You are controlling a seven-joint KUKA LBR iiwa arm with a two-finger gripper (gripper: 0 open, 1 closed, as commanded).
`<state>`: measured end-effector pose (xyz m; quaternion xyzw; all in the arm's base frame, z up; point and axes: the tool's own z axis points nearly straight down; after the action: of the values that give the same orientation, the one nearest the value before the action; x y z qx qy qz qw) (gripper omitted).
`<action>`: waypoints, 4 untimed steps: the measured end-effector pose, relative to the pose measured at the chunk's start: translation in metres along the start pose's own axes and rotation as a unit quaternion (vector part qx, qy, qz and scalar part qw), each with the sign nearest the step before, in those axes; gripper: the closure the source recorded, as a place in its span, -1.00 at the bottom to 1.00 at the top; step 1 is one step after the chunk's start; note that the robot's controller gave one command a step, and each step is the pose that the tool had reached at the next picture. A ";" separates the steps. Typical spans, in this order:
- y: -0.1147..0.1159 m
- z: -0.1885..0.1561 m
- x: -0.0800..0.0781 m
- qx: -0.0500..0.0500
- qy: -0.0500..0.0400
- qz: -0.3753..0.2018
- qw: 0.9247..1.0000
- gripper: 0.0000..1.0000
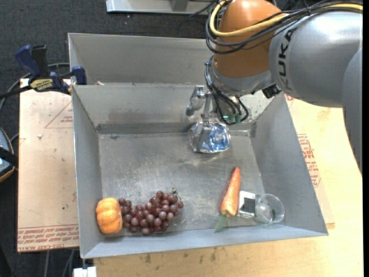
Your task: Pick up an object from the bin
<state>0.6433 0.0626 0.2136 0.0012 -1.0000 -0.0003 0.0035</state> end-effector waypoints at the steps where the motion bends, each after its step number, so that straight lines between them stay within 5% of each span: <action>1: 0.000 -0.005 -0.001 0.000 -0.004 0.001 1.000 -1.00; 2: -0.052 0.067 -0.002 0.000 -0.006 -0.020 1.000 -1.00; 3: -0.076 0.120 -0.006 -0.002 -0.008 0.105 0.994 -1.00; 4: -0.087 0.129 -0.008 -0.002 -0.021 0.036 0.999 -1.00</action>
Offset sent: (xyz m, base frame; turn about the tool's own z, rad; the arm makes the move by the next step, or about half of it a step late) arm -0.0015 -0.1068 -0.1436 -0.0798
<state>0.6509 -0.0239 0.0848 -0.0351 -0.9992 -0.0021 -0.0176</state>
